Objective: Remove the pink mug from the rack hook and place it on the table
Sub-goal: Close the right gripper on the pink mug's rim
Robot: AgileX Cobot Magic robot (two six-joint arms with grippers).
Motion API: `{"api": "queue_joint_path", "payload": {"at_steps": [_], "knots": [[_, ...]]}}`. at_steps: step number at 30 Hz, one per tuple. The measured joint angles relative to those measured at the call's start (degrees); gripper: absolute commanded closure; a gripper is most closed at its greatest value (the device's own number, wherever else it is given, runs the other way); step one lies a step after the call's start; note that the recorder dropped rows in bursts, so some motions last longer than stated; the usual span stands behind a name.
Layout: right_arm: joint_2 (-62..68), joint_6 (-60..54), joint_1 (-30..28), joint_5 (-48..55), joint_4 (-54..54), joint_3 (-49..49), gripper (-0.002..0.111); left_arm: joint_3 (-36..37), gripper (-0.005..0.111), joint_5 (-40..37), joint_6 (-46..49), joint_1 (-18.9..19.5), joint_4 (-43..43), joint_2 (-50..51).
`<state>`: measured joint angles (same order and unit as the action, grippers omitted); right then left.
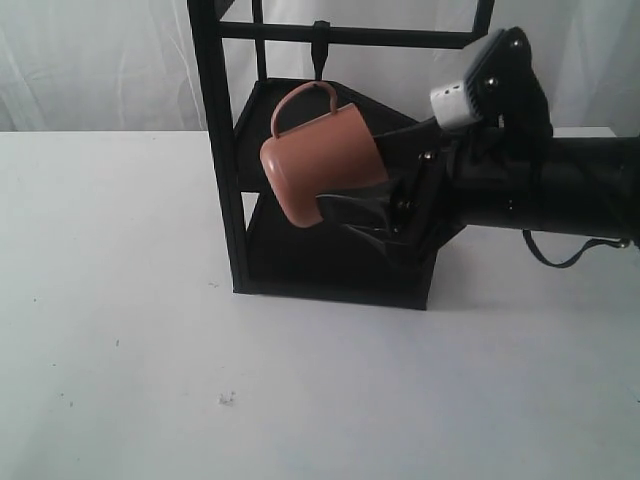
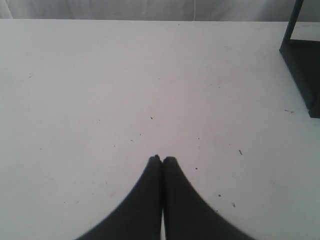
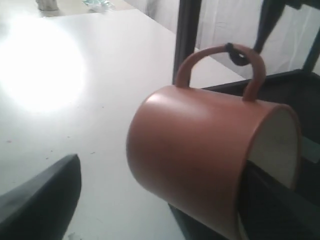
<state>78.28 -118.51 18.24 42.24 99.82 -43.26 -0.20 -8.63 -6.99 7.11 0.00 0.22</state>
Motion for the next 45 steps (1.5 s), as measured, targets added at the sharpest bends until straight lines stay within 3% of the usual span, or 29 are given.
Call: {"api": "queue_joint_path", "payload": {"at_steps": [11,20,25,36,45], "knots": [[1.26,5.66,0.10,3.25,0.00,0.00,0.031,0.00,0.107,0.00,0.00,0.00,0.00,0.00],[1.26,7.80,6.24,-5.92,0.00,0.00,0.035,0.00,0.107,0.00,0.00,0.00,0.00,0.00],[1.26,7.90,7.36,-8.43,0.11,0.00,0.045,0.00,0.107,0.00,0.00,0.00,0.00,0.00],[1.26,7.90,7.36,-10.05,0.22,-0.04,0.083,0.00,0.107,0.00,0.00,0.00,0.00,0.00],[1.26,7.90,7.36,-4.52,0.46,-0.04,0.087,0.00,0.107,0.00,0.00,0.00,0.00,0.00]]}}
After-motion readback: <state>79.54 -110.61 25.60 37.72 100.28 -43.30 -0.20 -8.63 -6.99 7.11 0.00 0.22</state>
